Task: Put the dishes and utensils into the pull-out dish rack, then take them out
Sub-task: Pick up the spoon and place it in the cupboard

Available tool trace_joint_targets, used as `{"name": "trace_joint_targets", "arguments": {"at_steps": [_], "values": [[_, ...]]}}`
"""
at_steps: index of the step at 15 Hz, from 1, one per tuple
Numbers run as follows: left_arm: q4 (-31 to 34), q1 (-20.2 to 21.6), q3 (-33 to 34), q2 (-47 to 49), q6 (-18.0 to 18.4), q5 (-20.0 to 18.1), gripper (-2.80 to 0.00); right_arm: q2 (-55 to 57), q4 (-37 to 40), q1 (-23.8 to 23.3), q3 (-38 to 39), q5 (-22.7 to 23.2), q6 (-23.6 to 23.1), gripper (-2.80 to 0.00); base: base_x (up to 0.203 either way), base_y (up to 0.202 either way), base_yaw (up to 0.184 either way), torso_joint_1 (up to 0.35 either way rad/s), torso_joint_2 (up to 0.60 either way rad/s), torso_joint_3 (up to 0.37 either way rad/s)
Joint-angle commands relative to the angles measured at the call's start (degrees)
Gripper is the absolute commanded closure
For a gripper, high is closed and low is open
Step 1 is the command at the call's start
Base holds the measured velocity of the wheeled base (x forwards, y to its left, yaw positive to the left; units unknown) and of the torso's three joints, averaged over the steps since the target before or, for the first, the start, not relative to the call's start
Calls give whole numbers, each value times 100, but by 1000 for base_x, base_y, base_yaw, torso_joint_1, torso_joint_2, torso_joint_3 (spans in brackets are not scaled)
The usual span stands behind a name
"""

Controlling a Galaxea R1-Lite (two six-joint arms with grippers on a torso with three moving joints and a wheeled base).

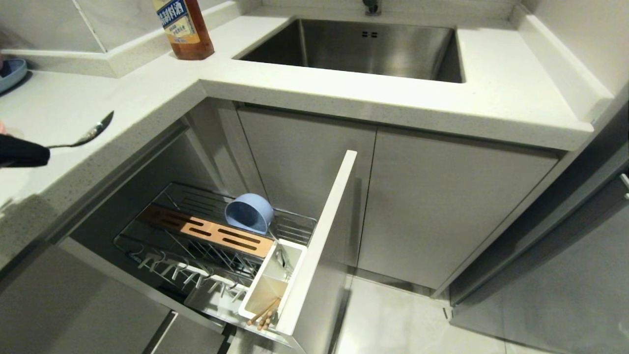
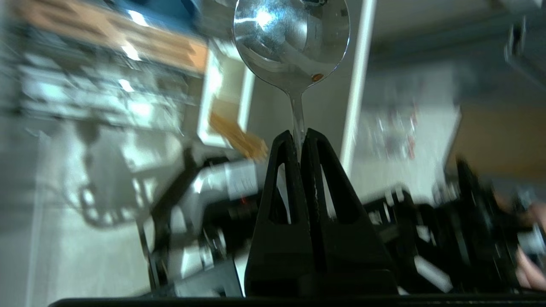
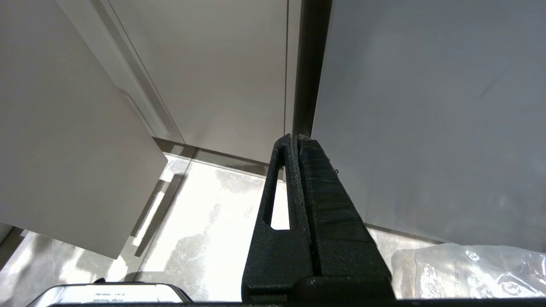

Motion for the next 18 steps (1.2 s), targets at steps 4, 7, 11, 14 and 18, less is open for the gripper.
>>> {"name": "trace_joint_targets", "arguments": {"at_steps": [4, 7, 11, 14, 18], "values": [[581, -1356, 756, -6, -1, 700, 0, 0, -1, -5, 9, -1, 6, 0, 0, 0, 0, 0, 0, 0], [872, -1925, 962, 401, -13, 1211, 0, 0, -1, 4, 9, -1, 5, 0, 0, 0, 0, 0, 0, 0], [997, -2720, 942, 1276, -209, 2048, 0, 1, -1, 3, 9, -1, -2, 0, 0, 0, 0, 0, 0, 0], [965, -3188, 717, 2004, -720, 2489, 0, 0, -1, -2, 9, -1, 0, 0, 0, 0, 0, 0, 0, 0], [951, -3526, 189, 2763, -1230, 2817, 0, 0, -1, -4, 9, -1, 5, 0, 0, 0, 0, 0, 0, 0]]}}
